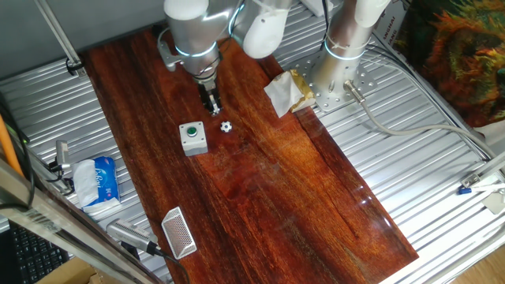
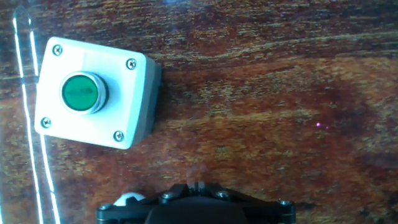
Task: Push the soccer ball into the goal
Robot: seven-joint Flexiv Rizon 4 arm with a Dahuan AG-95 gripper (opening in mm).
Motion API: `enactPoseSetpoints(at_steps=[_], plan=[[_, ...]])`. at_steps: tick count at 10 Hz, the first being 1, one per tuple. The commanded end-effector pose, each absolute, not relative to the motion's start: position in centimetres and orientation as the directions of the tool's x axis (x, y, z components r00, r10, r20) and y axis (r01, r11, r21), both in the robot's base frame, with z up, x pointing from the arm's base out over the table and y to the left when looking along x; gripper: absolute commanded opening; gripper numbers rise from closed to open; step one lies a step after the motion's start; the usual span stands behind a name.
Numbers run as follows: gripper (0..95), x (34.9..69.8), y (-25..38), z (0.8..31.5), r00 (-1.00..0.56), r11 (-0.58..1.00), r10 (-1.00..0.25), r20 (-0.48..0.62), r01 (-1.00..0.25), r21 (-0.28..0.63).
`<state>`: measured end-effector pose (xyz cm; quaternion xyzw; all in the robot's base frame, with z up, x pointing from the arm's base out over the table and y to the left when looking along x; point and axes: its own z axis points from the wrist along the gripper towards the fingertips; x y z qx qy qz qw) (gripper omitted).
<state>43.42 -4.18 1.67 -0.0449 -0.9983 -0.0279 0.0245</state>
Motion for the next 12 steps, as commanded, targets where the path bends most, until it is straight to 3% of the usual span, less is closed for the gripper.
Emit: enactPoseSetpoints(at_steps=[1,8,12], plan=[[0.0,44.0,-2.7,1.5,-0.990,0.989,0.130,0.060,0.134,0.061],[0.0,44.8,2.4,1.5,-0.966,0.966,0.245,0.078,0.250,0.064],[0.0,43.9,0.5,1.9,-0.981,0.981,0.188,0.053,0.190,0.034]])
